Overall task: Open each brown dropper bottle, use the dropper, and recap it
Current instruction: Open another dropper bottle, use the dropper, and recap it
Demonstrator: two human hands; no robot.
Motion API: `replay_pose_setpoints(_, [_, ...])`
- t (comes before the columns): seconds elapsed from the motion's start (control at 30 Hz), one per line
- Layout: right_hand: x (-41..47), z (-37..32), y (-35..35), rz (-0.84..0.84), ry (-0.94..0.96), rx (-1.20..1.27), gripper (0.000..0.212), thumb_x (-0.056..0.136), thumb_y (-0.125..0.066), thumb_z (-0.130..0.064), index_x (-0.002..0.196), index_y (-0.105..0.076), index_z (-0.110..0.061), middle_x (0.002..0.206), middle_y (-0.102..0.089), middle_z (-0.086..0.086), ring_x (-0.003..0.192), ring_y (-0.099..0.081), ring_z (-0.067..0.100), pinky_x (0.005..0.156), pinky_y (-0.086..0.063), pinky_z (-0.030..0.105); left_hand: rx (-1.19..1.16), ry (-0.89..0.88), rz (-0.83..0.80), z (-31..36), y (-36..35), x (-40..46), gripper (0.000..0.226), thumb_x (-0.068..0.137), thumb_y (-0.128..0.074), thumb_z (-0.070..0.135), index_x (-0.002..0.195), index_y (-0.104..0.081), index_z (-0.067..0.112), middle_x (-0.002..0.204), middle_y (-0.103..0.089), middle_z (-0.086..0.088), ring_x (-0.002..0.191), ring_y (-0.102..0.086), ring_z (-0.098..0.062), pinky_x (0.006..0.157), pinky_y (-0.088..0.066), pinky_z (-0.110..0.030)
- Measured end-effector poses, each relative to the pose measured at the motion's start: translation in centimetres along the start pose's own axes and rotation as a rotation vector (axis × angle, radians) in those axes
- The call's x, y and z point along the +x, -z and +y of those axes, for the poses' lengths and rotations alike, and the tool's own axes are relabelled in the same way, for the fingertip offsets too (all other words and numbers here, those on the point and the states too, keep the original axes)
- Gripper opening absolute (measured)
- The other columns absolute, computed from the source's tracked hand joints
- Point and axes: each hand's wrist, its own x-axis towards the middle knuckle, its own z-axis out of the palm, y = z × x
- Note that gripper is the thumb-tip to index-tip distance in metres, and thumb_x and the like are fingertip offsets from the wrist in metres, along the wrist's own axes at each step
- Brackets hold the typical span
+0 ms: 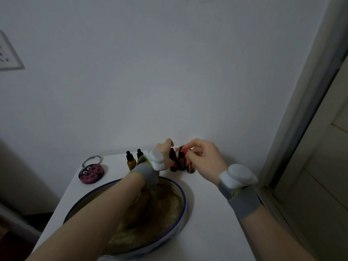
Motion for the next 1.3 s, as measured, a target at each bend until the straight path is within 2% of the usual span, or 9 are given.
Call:
replay_pose_setpoints(0.23, [0.1, 0.2, 0.3, 0.026, 0.009, 0.003, 0.016, 0.091, -0.055, -0.006, 0.086, -0.066, -0.016, 0.056, -0.064, -0.004, 0.048, -0.059, 0.003, 0.047, -0.044, 0.014, -0.033, -0.064, 0.07, -0.3, 1.0, -1.1, 0.056, 0.086, -0.066, 0.017, 0.133, -0.037, 0.014, 0.111, -0.061, -0.008, 0.097, -0.062, -0.027, 0.088, -0.052, -0.043])
replay_pose_setpoints(0.3, [0.1, 0.3, 0.2, 0.031, 0.013, 0.015, 0.015, 0.092, -0.055, -0.007, 0.086, -0.066, -0.016, 0.055, -0.064, -0.004, 0.047, -0.058, 0.003, 0.047, -0.043, 0.013, -0.084, -0.126, 0.084, -0.3, 1.9, -2.0, 0.057, 0.087, -0.066, 0.014, 0.134, -0.034, 0.013, 0.109, -0.063, -0.007, 0.088, -0.063, -0.025, 0.073, -0.055, -0.038])
replay_pose_setpoints(0.37, [0.0, 0.1, -0.1, 0.024, 0.018, 0.009, 0.014, 0.092, -0.056, -0.009, 0.086, -0.065, -0.018, 0.054, -0.064, -0.004, 0.047, -0.058, 0.003, 0.047, -0.043, 0.014, -0.12, -0.174, 0.105, -0.4, 3.1, -3.4, 0.056, 0.089, -0.064, 0.014, 0.135, -0.031, 0.016, 0.107, -0.062, -0.004, 0.069, -0.061, -0.017, 0.049, -0.048, -0.025])
replay_pose_setpoints(0.47, [0.0, -0.1, -0.5, 0.007, 0.032, 0.022, 0.014, 0.092, -0.055, -0.007, 0.089, -0.065, -0.015, 0.056, -0.063, -0.004, 0.048, -0.057, 0.001, 0.049, -0.043, 0.014, -0.249, -0.215, 0.117, -0.9, 4.6, -5.8, 0.055, 0.09, -0.062, 0.01, 0.132, -0.03, 0.024, 0.099, -0.06, -0.001, 0.055, -0.062, -0.017, 0.039, -0.041, -0.018])
replay_pose_setpoints(0.6, [-0.6, -1.3, -2.2, -0.071, 0.101, 0.019, 0.008, 0.091, -0.062, -0.017, 0.099, -0.063, -0.017, 0.068, -0.066, 0.003, 0.06, -0.062, 0.009, 0.056, -0.048, 0.02, -0.269, -0.247, 0.189, -2.6, 5.9, -9.4, 0.065, 0.086, -0.068, 0.01, 0.134, -0.029, 0.029, 0.095, -0.062, -0.003, 0.064, -0.068, -0.012, 0.053, -0.05, -0.016])
replay_pose_setpoints(0.73, [-1.4, -3.0, -4.2, -0.141, 0.198, -0.001, 0.019, 0.088, -0.067, -0.019, 0.106, -0.062, -0.022, 0.074, -0.064, 0.004, 0.065, -0.063, 0.019, 0.061, -0.055, 0.029, -0.28, -0.252, 0.237, -4.2, 6.2, -12.6, 0.075, 0.082, -0.074, 0.014, 0.138, -0.027, 0.032, 0.099, -0.067, -0.004, 0.083, -0.069, -0.015, 0.081, -0.058, -0.033])
replay_pose_setpoints(1.0, [-3.2, -5.1, -8.2, -0.257, 0.366, -0.091, 0.019, 0.082, -0.073, -0.019, 0.099, -0.065, -0.02, 0.072, -0.06, 0.006, 0.062, -0.057, 0.024, 0.06, -0.05, 0.029, -0.324, -0.286, 0.329, -6.9, 6.1, -16.8, 0.073, 0.08, -0.072, 0.015, 0.137, -0.029, 0.031, 0.095, -0.067, -0.003, 0.079, -0.069, -0.015, 0.076, -0.059, -0.037])
replay_pose_setpoints(1.17, [-3.5, -5.6, -9.7, -0.274, 0.39, -0.127, 0.015, 0.079, -0.076, -0.019, 0.089, -0.065, -0.02, 0.067, -0.059, 0.003, 0.058, -0.05, 0.011, 0.058, -0.042, 0.018, -0.388, -0.275, 0.362, -8.3, 5.5, -18.1, 0.075, 0.076, -0.07, 0.012, 0.133, -0.031, 0.038, 0.089, -0.063, 0.009, 0.072, -0.068, -0.008, 0.071, -0.058, -0.029])
replay_pose_setpoints(1.3, [-3.8, -5.9, -10.4, -0.261, 0.405, -0.101, 0.014, 0.08, -0.075, -0.02, 0.091, -0.066, -0.019, 0.07, -0.061, 0.004, 0.062, -0.055, 0.021, 0.059, -0.046, 0.022, -0.48, -0.276, 0.447, -8.9, 4.9, -18.6, 0.067, 0.08, -0.07, 0.012, 0.134, -0.036, 0.029, 0.095, -0.063, 0.006, 0.081, -0.066, -0.002, 0.073, -0.054, -0.016])
